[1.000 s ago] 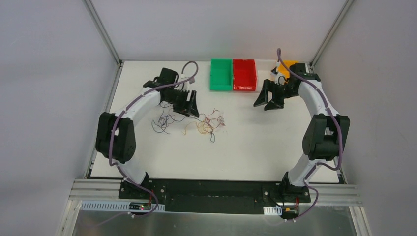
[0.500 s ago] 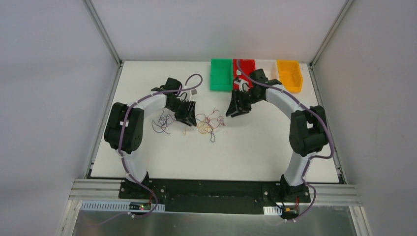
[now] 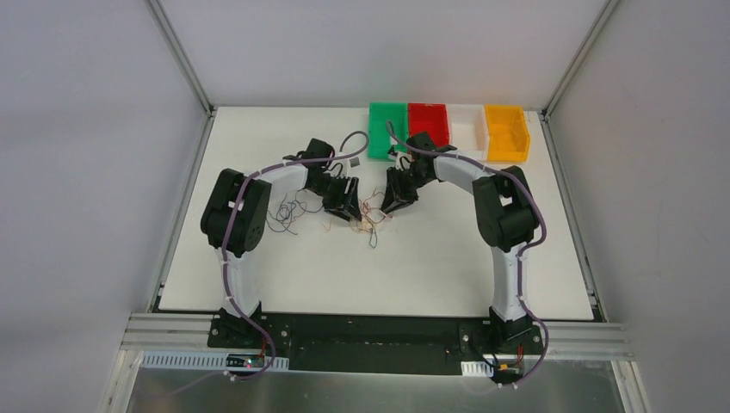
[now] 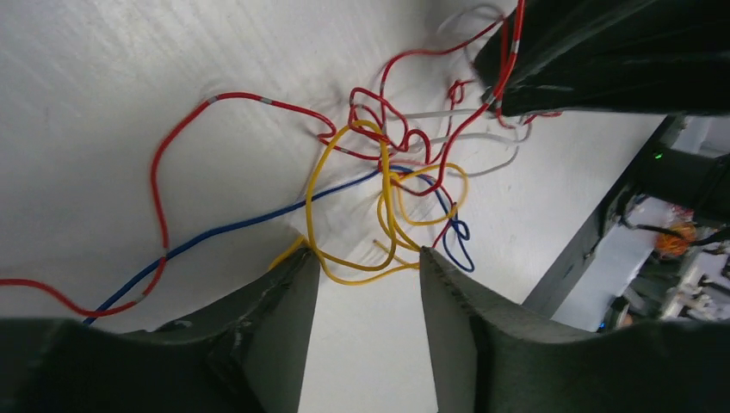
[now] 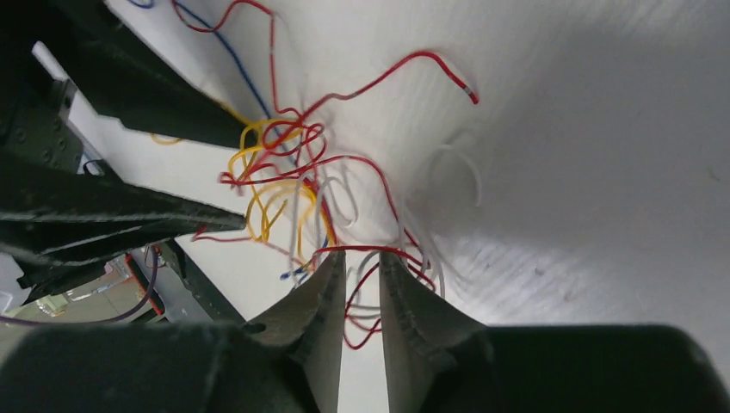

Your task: Untangle the cables

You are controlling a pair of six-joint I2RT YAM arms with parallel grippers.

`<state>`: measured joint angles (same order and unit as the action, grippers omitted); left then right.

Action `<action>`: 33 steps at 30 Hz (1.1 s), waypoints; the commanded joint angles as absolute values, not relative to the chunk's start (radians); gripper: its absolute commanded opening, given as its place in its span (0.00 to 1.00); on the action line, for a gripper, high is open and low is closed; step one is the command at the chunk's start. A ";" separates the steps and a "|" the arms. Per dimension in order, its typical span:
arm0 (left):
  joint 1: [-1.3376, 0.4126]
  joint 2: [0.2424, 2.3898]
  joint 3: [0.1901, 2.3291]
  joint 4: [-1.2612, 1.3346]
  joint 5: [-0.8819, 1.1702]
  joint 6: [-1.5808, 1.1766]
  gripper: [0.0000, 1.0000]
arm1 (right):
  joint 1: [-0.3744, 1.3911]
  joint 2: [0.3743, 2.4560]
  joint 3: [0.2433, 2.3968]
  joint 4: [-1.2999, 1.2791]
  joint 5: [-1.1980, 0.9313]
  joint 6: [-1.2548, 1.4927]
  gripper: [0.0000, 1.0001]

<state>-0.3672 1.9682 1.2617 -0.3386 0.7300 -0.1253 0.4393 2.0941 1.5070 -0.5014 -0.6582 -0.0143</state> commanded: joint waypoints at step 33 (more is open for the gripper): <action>-0.244 1.411 1.600 -0.662 0.845 0.017 0.00 | 0.294 1.634 1.586 -0.752 -0.776 -0.243 0.95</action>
